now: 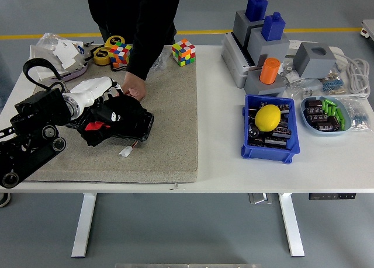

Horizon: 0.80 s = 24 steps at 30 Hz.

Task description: Pick the rag up,wipe the panel,place it on the desk

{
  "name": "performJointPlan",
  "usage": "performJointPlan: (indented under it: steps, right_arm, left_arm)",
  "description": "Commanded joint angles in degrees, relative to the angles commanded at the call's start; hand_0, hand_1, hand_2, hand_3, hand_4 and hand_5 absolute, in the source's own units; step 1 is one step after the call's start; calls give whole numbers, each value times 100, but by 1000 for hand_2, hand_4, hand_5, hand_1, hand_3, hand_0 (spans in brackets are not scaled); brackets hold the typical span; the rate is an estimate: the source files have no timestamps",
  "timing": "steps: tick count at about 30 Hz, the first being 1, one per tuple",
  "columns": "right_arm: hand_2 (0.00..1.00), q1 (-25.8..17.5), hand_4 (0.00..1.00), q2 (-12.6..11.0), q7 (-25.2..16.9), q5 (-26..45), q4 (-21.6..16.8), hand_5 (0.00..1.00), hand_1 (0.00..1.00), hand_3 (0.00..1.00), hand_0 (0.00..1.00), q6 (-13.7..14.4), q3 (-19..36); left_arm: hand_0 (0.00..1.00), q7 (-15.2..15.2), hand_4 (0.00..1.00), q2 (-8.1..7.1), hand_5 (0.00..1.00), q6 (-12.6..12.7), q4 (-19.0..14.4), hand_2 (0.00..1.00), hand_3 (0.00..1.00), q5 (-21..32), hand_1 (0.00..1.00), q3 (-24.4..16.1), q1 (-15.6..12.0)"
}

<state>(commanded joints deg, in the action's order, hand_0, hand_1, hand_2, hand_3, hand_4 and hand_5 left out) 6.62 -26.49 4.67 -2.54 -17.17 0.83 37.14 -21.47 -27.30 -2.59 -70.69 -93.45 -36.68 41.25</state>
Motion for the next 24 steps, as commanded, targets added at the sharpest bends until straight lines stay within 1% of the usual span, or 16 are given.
performJointPlan:
  steps: [6, 13, 19, 22, 24]
  right_arm:
    - [684, -4, 998, -5, -2, 13, 6, 561, 678, 616, 732, -4, -27]
    - [684, -1, 998, -11, 7, 69, 29, 560, 678, 616, 732, -13, -92]
    - [684, 14, 998, -12, 0, 64, 18, 560, 677, 616, 732, -2, -100]
    - [684, 11, 998, -7, 1, 74, 21, 560, 677, 616, 732, -6, -116]
    - [684, 13, 998, -6, 0, 64, 16, 560, 677, 615, 732, -5, -112]
  left_arm:
    - [263, -53, 684, 70, 64, -15, -144, 378, 591, -13, 182, 157, 29]
    - [263, -154, 687, 162, 65, -48, -475, 378, 590, -29, 182, 281, 124]
    - [264, -221, 690, 183, 67, -69, -750, 378, 591, -65, 182, 266, 219]
    - [264, -233, 690, 192, 67, -73, -779, 378, 591, -56, 182, 238, 255]
    - [264, -218, 691, 185, 67, -59, -734, 378, 591, -33, 182, 238, 278]
